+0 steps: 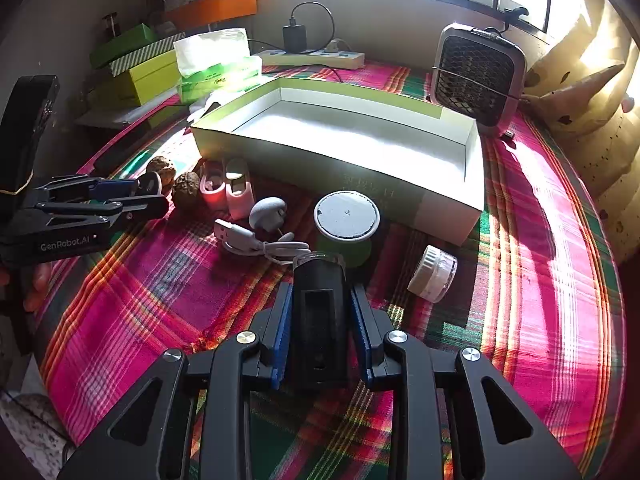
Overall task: Organize objects
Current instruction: 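Close left tool on black disc while right tool closes on black cylinder, then carry black disc with left tool into white box while right tool carries cylinder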
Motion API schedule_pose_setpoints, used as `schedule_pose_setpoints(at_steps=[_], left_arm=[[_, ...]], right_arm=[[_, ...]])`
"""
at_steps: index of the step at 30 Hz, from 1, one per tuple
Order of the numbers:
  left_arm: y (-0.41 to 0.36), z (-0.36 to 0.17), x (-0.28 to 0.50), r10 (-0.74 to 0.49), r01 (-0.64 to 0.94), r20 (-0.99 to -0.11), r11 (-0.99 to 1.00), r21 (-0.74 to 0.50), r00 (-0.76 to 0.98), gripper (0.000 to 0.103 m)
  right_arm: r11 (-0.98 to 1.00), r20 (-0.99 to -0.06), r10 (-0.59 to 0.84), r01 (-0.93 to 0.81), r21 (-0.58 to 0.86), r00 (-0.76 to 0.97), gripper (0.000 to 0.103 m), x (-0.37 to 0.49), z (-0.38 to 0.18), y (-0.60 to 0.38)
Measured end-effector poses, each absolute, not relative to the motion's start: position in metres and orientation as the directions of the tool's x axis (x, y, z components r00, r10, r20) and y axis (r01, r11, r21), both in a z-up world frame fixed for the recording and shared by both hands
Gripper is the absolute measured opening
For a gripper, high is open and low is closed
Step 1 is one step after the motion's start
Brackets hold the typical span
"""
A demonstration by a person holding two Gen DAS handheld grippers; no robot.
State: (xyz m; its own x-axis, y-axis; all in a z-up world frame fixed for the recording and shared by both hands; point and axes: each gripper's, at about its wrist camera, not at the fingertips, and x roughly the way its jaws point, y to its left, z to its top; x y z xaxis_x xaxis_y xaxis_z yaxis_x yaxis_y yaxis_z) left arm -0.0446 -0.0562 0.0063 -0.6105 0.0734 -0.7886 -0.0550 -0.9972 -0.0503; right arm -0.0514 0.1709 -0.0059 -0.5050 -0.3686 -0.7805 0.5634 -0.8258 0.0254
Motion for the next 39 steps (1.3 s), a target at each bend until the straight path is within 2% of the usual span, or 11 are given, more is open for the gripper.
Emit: schedule_pose_setpoints(at_steps=[18,39], left_arm=[[-0.049,0.017,-0.038,0.085,-0.08,-0.775,-0.996,-0.045,-0.627,0.046],[-0.037,0.029,-0.041,0.108,-0.107,-0.769,-0.993,-0.052,-0.629,0.046]], right_arm=[[-0.845,-0.785,-0.369,0.531,0.061,-0.497,0.029,-0.042,-0.008,0.177],[-0.849,-0.772,-0.352,0.528,0.025,-0.53,0.028,-0.035,0.01,0.178]])
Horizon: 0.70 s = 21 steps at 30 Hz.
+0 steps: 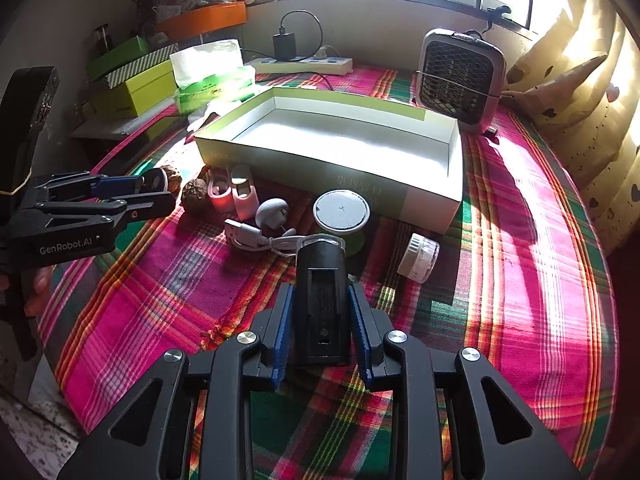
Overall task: Organize objects
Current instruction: 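Carry black disc with left tool into white box while right tool carries cylinder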
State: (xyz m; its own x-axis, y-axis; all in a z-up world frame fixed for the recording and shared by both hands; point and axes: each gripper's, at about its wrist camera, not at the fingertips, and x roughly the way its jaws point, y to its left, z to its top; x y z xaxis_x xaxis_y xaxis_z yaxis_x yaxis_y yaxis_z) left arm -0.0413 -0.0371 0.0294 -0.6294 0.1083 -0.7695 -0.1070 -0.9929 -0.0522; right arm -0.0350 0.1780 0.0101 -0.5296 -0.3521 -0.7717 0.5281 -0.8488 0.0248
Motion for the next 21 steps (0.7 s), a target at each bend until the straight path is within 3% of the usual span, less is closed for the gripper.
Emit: schedule_pose_setpoints(at_steps=[21], left_arm=[[-0.028,0.058,-0.102,0.162,-0.145,-0.746,-0.986,-0.088,-0.646,0.046]], right_arm=[[-0.869,-0.757,-0.344,0.494,0.033,-0.556,0.028,-0.094,0.053,0.155]])
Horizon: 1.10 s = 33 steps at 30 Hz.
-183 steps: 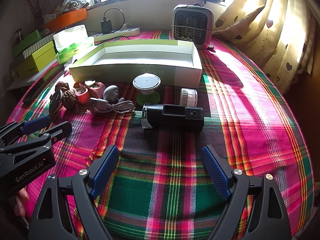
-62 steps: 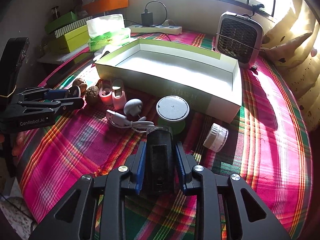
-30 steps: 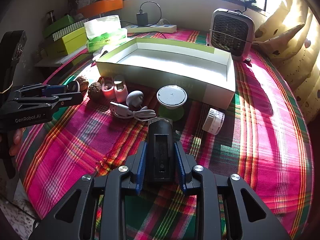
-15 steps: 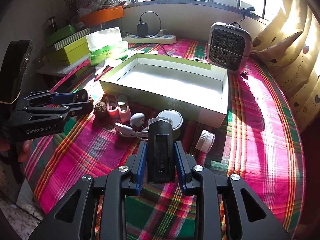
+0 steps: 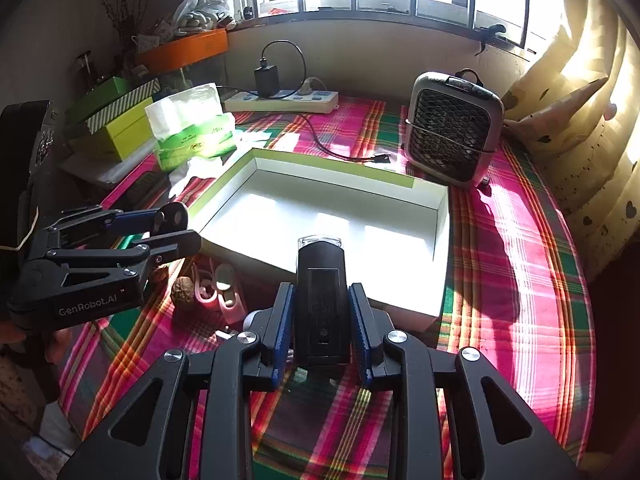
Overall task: Organize objects
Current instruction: 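Carry black disc with left tool into white box while right tool carries cylinder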
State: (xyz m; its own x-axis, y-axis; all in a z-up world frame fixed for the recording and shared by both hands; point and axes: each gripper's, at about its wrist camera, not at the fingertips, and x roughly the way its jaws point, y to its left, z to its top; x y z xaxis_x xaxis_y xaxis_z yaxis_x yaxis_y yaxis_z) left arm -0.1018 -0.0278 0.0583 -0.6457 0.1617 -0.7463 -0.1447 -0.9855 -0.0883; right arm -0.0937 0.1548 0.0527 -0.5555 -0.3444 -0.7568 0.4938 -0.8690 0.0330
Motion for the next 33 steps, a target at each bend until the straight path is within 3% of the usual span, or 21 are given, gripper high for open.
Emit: schedule_pose_setpoints(at_steps=[33], left_arm=[[-0.018,0.02,-0.221,0.125,-0.162,-0.825,-0.986,-0.041,-0.552,0.046]], right_arm=[[-0.918,-0.848,-0.249,0.394,0.053,-0.468,0.029,-0.222,0.012,0.123]])
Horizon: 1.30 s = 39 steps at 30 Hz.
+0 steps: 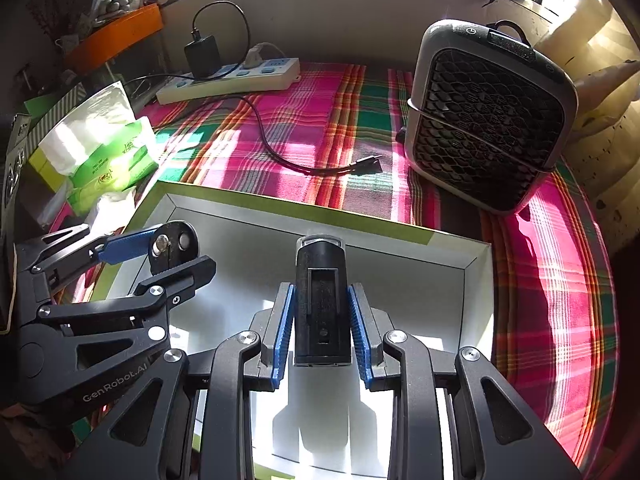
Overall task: Organize objects
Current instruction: 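Carry black disc with left tool into white box while right tool carries cylinder, then open left tool releasing disc in box while right tool releases cylinder beside it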
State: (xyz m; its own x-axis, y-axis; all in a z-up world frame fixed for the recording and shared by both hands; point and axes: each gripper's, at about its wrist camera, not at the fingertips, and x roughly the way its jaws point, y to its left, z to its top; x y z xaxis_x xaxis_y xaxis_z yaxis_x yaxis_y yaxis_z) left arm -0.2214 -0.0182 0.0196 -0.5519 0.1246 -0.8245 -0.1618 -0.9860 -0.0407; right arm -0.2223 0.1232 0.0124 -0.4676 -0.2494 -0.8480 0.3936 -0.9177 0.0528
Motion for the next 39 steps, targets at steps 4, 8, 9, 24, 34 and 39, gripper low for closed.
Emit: schedule_pose_setpoints(at_steps=[4,8,9,24,34,39], left_arm=[[-0.017,0.019,-0.224,0.125,-0.164,-0.826,-0.986,-0.04,-0.549,0.046],[-0.015,0.016,-0.226,0.122,-0.169,-0.829,-0.985,-0.034,-0.546,0.047],[-0.014,0.016,-0.227,0.117,-0.168,-0.828,-0.985,-0.028,-0.548,0.047],[-0.011,0.014,-0.23,0.099,-0.165,-0.829,-0.986,-0.008,-0.551,0.047],[-0.012,0.015,-0.23,0.099,-0.164,-0.829,-0.986,-0.009,-0.551,0.047],[-0.015,0.017,-0.23,0.103,-0.152,-0.828,-0.988,-0.022,-0.552,0.048]], right_arm=[[-0.921,-0.852,-0.24,0.386,0.049,-0.465,0.029,-0.226,0.009,0.124],[-0.924,-0.856,-0.232,0.379,0.045,-0.463,0.029,-0.228,0.005,0.124],[-0.925,-0.857,-0.229,0.378,0.044,-0.462,0.029,-0.229,0.005,0.125],[-0.926,-0.857,-0.229,0.375,0.046,-0.462,0.029,-0.23,-0.003,0.126],[-0.928,-0.851,-0.227,0.37,0.042,-0.474,0.029,-0.23,-0.001,0.124],[-0.931,-0.845,-0.222,0.364,0.036,-0.486,0.037,-0.227,0.002,0.125]])
